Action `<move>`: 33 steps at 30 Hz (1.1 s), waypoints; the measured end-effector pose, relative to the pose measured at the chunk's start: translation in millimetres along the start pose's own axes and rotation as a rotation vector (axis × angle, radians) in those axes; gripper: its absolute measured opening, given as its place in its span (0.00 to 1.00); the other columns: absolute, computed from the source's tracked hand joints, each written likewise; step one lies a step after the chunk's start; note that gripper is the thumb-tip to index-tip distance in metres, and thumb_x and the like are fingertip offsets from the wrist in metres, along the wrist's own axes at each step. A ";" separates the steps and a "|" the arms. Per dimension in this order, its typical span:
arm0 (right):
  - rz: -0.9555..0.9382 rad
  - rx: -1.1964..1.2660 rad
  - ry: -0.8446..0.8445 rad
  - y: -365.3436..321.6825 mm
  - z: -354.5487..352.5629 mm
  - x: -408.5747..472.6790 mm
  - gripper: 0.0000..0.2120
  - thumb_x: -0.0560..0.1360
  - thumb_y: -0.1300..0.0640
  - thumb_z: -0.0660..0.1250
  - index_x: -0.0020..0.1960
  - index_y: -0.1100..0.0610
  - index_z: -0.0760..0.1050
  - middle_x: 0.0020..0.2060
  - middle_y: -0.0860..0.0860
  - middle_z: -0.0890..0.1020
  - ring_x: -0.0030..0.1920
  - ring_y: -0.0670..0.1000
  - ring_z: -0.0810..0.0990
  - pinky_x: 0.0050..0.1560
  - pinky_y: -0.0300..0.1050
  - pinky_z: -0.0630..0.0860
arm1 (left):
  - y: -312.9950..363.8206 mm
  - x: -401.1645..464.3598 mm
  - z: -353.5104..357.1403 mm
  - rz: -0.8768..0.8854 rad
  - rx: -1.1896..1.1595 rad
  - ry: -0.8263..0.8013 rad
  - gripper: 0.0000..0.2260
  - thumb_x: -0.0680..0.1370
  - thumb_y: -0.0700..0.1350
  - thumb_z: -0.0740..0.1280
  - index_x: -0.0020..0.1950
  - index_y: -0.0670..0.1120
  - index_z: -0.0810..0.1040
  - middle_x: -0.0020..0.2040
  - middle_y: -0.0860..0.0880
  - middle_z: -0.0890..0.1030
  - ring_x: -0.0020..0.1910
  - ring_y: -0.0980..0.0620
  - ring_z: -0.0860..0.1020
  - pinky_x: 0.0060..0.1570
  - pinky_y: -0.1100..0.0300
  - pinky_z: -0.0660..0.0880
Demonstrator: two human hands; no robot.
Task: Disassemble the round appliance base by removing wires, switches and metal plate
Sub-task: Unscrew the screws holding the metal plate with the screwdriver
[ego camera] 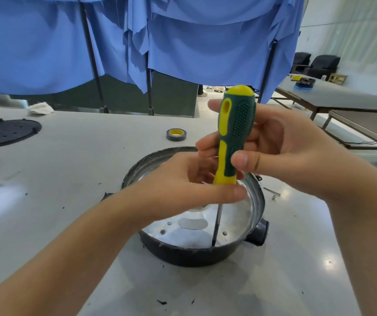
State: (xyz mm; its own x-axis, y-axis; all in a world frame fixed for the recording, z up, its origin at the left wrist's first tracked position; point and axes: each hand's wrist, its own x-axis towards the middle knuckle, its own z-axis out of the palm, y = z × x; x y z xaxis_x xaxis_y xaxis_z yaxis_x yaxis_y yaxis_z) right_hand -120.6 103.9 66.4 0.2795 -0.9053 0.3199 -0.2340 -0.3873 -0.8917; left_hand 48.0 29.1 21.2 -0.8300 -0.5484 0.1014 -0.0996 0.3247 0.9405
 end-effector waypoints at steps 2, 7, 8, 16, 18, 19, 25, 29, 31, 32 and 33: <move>0.000 0.034 -0.025 0.6 -0.7 -0.1 0.27 0.71 0.66 0.65 0.69 0.59 0.65 0.57 0.59 0.82 0.55 0.56 0.83 0.51 0.53 0.81 | -1.0 -1.5 -7.1 -0.014 -0.068 -0.073 0.14 0.67 0.55 0.73 0.52 0.56 0.83 0.51 0.53 0.85 0.54 0.54 0.83 0.58 0.57 0.78; 0.016 0.062 -0.048 3.7 -0.9 1.2 0.31 0.73 0.70 0.62 0.73 0.56 0.59 0.59 0.60 0.80 0.59 0.55 0.81 0.53 0.45 0.79 | -3.7 -1.6 -12.3 -0.008 -0.098 -0.098 0.14 0.69 0.53 0.72 0.54 0.54 0.83 0.52 0.51 0.86 0.54 0.51 0.83 0.58 0.58 0.78; 0.019 0.053 -0.048 4.0 -1.3 0.9 0.30 0.73 0.69 0.62 0.73 0.56 0.59 0.59 0.60 0.80 0.60 0.54 0.80 0.54 0.45 0.79 | -4.1 -1.0 -12.6 -0.008 -0.079 -0.074 0.15 0.67 0.54 0.73 0.53 0.55 0.84 0.51 0.52 0.86 0.53 0.52 0.83 0.58 0.56 0.78; -0.002 -0.182 0.156 5.9 7.2 6.3 0.22 0.66 0.56 0.75 0.58 0.58 0.76 0.54 0.61 0.79 0.53 0.60 0.80 0.52 0.55 0.80 | 0.5 1.0 -0.6 0.039 0.057 0.196 0.23 0.57 0.58 0.78 0.45 0.46 0.83 0.41 0.50 0.85 0.44 0.49 0.84 0.52 0.46 0.80; -0.030 -0.190 0.194 7.0 7.6 7.8 0.20 0.65 0.57 0.75 0.55 0.58 0.78 0.50 0.64 0.80 0.50 0.63 0.80 0.51 0.59 0.80 | 0.8 1.5 4.6 0.064 0.091 0.260 0.24 0.58 0.57 0.79 0.46 0.43 0.82 0.38 0.49 0.84 0.41 0.49 0.84 0.47 0.48 0.81; -0.040 -0.173 0.200 6.8 6.8 7.8 0.20 0.65 0.58 0.75 0.56 0.58 0.78 0.48 0.63 0.81 0.49 0.63 0.81 0.51 0.57 0.80 | 0.3 1.7 7.4 0.075 0.112 0.294 0.24 0.60 0.57 0.79 0.46 0.42 0.81 0.37 0.49 0.84 0.39 0.50 0.83 0.45 0.50 0.81; -0.050 -0.086 0.119 6.1 3.8 5.5 0.21 0.71 0.65 0.68 0.63 0.59 0.72 0.50 0.58 0.84 0.52 0.56 0.84 0.53 0.48 0.80 | 0.8 1.2 12.3 0.047 0.157 0.324 0.19 0.61 0.63 0.76 0.42 0.52 0.80 0.38 0.54 0.83 0.37 0.58 0.81 0.41 0.67 0.79; -0.023 -0.029 0.049 4.1 -1.4 1.8 0.22 0.74 0.69 0.62 0.67 0.63 0.68 0.53 0.59 0.83 0.54 0.55 0.83 0.53 0.49 0.80 | 4.1 -0.1 -0.7 -0.010 0.043 0.059 0.10 0.68 0.53 0.73 0.49 0.55 0.82 0.47 0.58 0.85 0.48 0.59 0.83 0.52 0.66 0.79; -0.014 -0.024 0.031 4.9 -3.6 0.7 0.23 0.75 0.70 0.60 0.69 0.62 0.66 0.55 0.58 0.83 0.55 0.55 0.83 0.54 0.53 0.80 | 3.3 -1.3 -7.1 -0.026 -0.035 -0.007 0.12 0.70 0.49 0.72 0.53 0.53 0.82 0.50 0.55 0.86 0.52 0.56 0.83 0.57 0.64 0.77; -0.008 -0.017 0.026 6.0 -4.1 0.8 0.23 0.75 0.70 0.60 0.69 0.62 0.65 0.56 0.58 0.82 0.56 0.54 0.82 0.54 0.52 0.80 | 2.9 -1.8 -8.9 -0.036 -0.054 -0.027 0.12 0.70 0.49 0.72 0.53 0.53 0.83 0.51 0.54 0.86 0.53 0.55 0.83 0.58 0.63 0.77; -0.001 -0.002 0.025 7.0 -4.5 0.8 0.23 0.75 0.70 0.60 0.69 0.61 0.65 0.57 0.58 0.82 0.57 0.54 0.82 0.54 0.49 0.80 | 2.3 -2.1 -10.0 -0.046 -0.067 -0.037 0.12 0.70 0.49 0.72 0.53 0.52 0.84 0.50 0.53 0.86 0.53 0.54 0.83 0.58 0.62 0.77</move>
State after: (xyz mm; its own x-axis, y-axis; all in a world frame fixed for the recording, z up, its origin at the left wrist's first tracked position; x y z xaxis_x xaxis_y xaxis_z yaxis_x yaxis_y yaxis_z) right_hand -126.2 99.7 61.9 0.2567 -0.9089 0.3286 -0.2355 -0.3886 -0.8908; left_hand 54.9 23.3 26.4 -0.8454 -0.5321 0.0465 -0.1022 0.2465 0.9637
